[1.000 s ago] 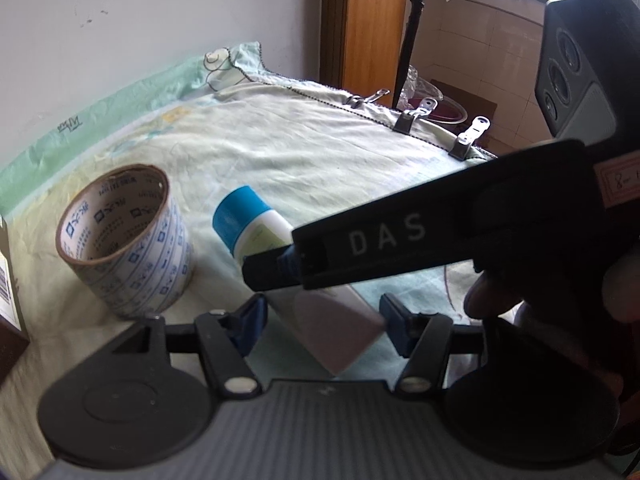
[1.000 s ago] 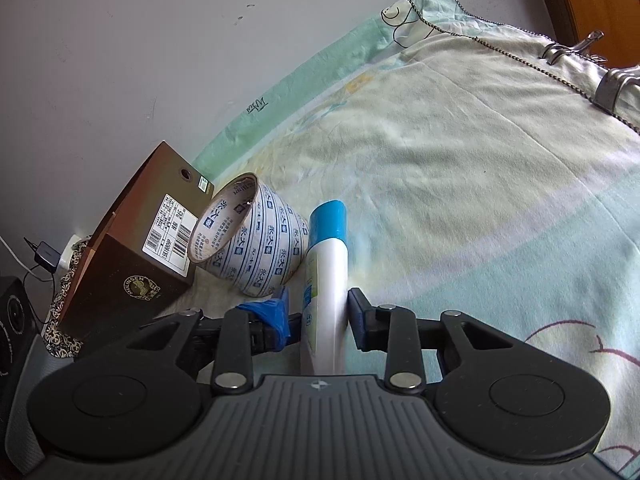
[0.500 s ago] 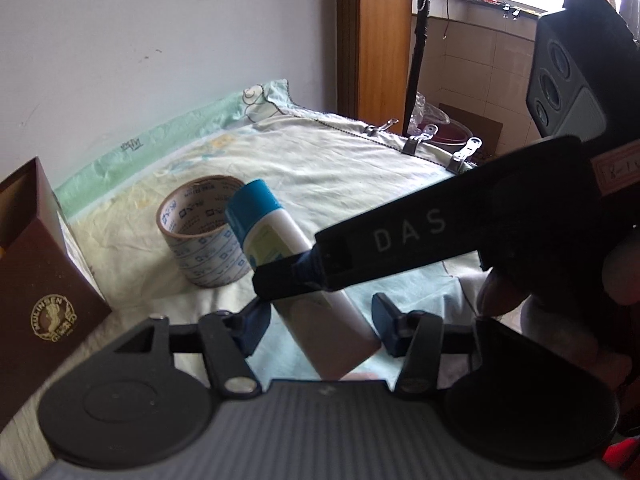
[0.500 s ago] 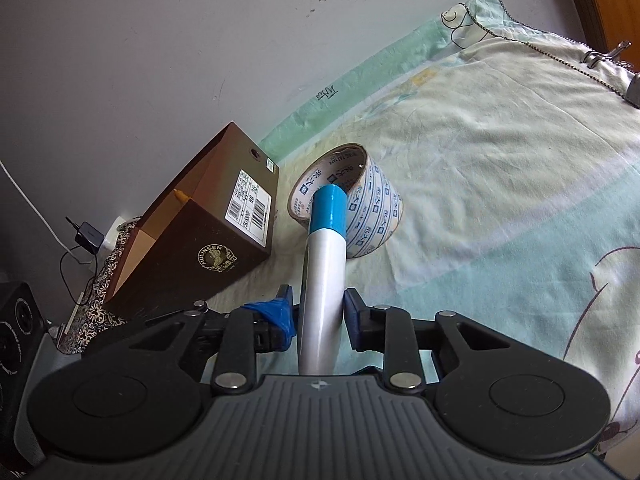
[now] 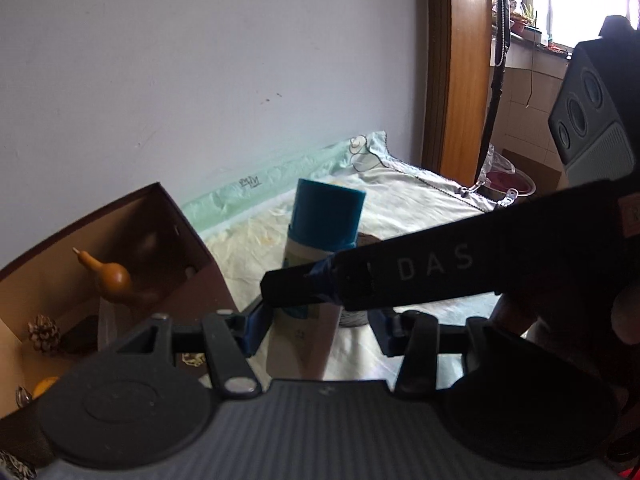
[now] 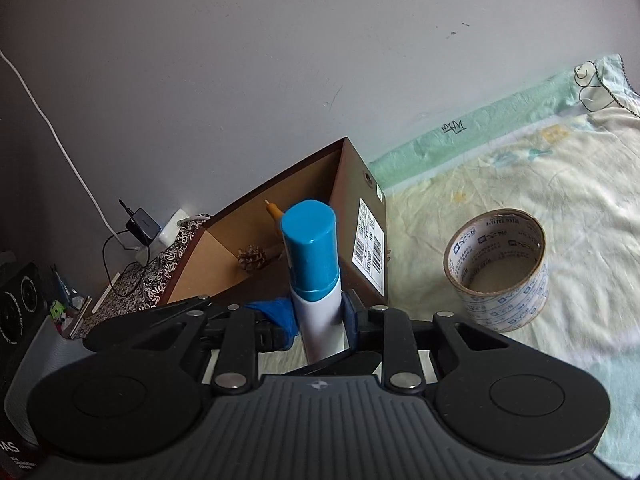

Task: Organize rigid objects
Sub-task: 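Carry the bottle into the brown box and open the right gripper, then withdraw the right gripper from the brown box toward the tape roll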

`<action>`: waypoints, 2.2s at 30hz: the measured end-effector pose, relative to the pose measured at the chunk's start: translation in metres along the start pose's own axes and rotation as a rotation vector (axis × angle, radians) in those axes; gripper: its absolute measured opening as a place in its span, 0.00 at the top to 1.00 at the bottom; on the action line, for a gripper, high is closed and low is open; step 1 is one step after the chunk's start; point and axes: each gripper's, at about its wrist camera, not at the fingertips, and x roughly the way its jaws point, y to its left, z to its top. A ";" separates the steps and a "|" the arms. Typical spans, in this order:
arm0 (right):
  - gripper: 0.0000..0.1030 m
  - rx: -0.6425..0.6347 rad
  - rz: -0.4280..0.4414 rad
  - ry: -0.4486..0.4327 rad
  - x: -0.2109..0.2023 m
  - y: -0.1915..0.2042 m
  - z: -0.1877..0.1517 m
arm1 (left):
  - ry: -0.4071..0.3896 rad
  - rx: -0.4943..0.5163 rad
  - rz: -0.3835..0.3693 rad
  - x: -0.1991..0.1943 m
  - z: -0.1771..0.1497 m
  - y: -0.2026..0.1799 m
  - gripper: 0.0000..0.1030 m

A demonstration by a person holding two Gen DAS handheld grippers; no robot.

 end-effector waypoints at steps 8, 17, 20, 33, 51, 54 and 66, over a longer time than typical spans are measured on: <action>0.93 -0.132 0.041 -0.015 0.033 0.038 0.036 | -0.051 0.006 0.062 -0.012 0.020 0.048 0.54; 0.93 -0.312 0.010 -0.016 0.090 0.076 0.056 | -0.099 -0.124 0.096 -0.002 0.024 0.114 0.55; 0.94 -0.370 -0.038 0.017 0.110 0.082 0.055 | -0.069 -0.195 0.063 0.011 0.019 0.134 0.54; 0.95 -0.319 -0.079 0.092 0.141 0.071 0.056 | 0.076 -0.293 0.032 0.054 0.011 0.156 0.60; 0.95 -0.112 -0.123 0.049 0.137 0.033 0.049 | 0.225 -0.338 0.181 0.078 -0.007 0.178 0.41; 0.95 -0.104 -0.127 0.032 0.144 0.036 0.054 | 0.235 -0.353 0.206 0.079 -0.008 0.182 0.41; 0.90 -0.050 -0.116 -0.011 0.158 0.036 0.065 | 0.228 -0.368 0.250 0.075 -0.005 0.191 0.40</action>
